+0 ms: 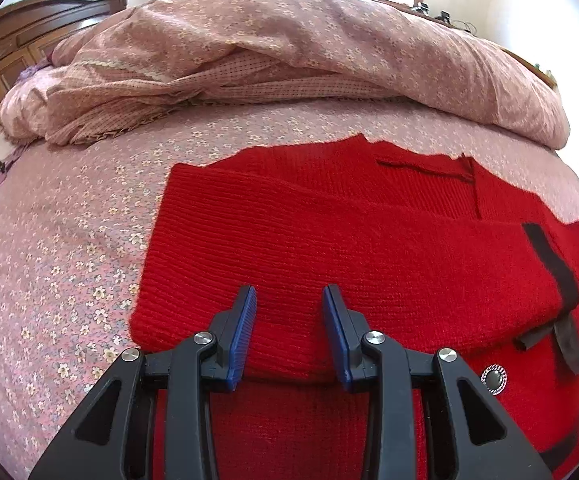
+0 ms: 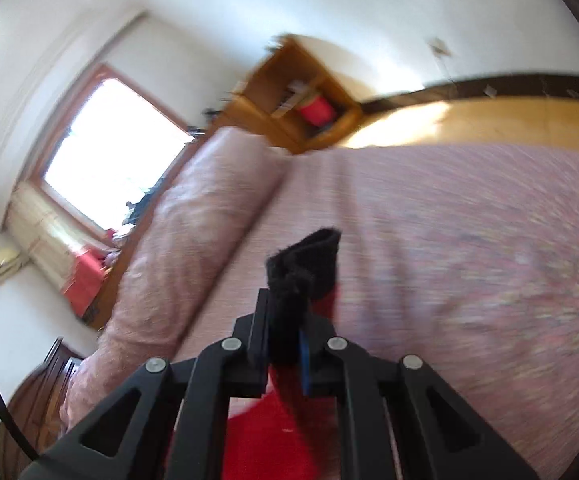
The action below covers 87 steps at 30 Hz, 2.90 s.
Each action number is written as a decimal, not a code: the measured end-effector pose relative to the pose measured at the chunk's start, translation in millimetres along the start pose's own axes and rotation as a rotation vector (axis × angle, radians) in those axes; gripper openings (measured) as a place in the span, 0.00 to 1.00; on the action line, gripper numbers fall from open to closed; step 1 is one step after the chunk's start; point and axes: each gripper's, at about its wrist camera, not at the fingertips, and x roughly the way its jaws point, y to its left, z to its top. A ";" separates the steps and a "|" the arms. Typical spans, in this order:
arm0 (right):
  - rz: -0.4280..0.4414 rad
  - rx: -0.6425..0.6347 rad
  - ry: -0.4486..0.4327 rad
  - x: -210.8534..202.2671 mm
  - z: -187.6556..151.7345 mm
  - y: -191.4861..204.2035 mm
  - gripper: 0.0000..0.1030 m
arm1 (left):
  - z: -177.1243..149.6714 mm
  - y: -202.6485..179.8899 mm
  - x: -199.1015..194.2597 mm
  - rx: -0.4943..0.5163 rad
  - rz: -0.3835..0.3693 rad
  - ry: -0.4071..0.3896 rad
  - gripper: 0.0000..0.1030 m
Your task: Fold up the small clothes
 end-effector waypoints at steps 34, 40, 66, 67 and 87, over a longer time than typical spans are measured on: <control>0.355 -0.620 0.569 94.5 -452.1 344.3 0.11 | 8.7 83.5 -46.3 -0.175 -0.029 -0.017 0.28; 0.365 -0.585 0.533 90.9 -448.2 345.1 0.11 | 8.8 88.7 -51.3 -0.177 -0.024 -0.022 0.28; 0.483 -0.402 0.723 85.4 -386.4 328.0 0.64 | 15.4 89.7 -39.7 -0.233 -0.079 0.031 0.28; 0.458 -0.433 0.731 80.6 -378.8 323.3 0.64 | 16.0 85.1 -35.9 -0.233 -0.095 0.044 0.28; 0.093 -0.408 0.640 41.6 -232.1 151.1 0.64 | 27.7 37.4 -0.5 -0.255 -0.305 0.085 0.02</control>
